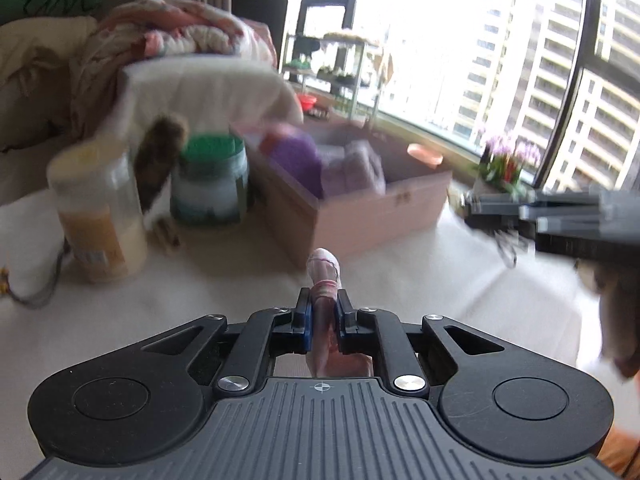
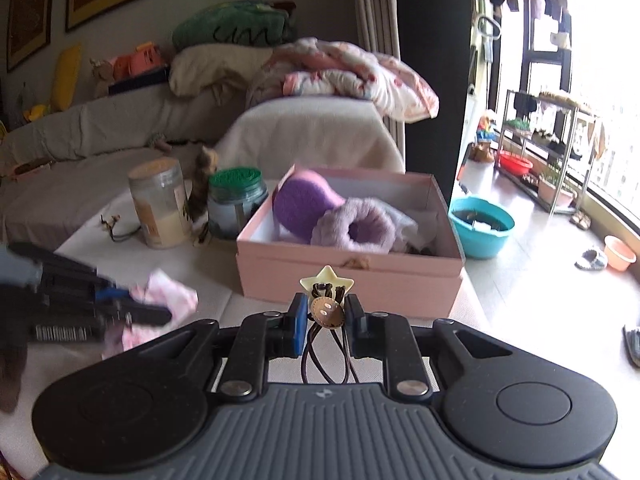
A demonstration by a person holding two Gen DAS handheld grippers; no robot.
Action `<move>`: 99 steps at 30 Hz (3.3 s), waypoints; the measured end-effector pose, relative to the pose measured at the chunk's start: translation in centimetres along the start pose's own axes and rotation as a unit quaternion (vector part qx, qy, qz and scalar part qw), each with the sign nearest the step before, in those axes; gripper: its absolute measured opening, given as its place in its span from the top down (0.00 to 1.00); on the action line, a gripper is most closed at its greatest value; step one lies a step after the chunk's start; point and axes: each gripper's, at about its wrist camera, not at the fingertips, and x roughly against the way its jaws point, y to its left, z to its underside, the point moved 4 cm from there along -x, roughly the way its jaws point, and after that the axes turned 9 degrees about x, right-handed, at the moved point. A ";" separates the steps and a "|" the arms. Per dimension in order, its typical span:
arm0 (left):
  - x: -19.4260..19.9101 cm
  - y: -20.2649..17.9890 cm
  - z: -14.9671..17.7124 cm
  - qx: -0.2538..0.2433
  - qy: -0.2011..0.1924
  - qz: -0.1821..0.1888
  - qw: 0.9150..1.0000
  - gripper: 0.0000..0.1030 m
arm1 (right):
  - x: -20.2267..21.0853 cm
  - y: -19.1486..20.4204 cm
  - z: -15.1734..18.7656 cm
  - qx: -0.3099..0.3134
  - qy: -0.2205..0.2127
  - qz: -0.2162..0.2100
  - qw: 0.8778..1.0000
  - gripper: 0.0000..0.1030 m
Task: Organize soft objects
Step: 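Carry the cloth and star hair tie into the pink box and open both tools, then grasp the brown furry pompom keychain with the left tool and lift it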
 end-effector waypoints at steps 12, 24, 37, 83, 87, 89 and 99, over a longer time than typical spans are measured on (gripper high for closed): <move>-6.5 -3.0 -18.6 0.014 -0.051 0.085 0.995 0.81 | -4.7 -5.1 -8.9 0.033 -0.128 0.033 0.991 0.78; -13.3 1.0 -18.6 0.076 0.051 0.095 0.991 0.79 | -9.0 -6.7 -5.0 -0.009 -0.003 0.046 0.999 0.56; 2.6 16.9 -13.1 0.039 -0.075 -0.045 0.995 0.79 | -7.6 -0.3 -7.0 0.004 -0.006 -0.048 0.999 0.54; 3.2 29.0 -8.8 0.070 -0.081 -0.110 0.988 0.89 | -10.1 12.2 -9.3 0.127 0.043 -0.112 0.985 0.46; 0.0 26.3 -9.2 -0.001 -0.015 -0.036 0.999 0.84 | -10.2 12.9 -8.0 0.142 0.055 -0.132 0.979 0.46; -2.0 25.5 -9.3 -0.056 0.025 -0.046 0.997 0.84 | -10.2 13.4 -7.1 0.151 0.063 -0.141 0.976 0.46; -7.9 23.4 -9.0 -0.211 0.140 -0.065 0.965 0.73 | -10.9 14.2 -3.4 0.156 0.098 -0.188 0.965 0.46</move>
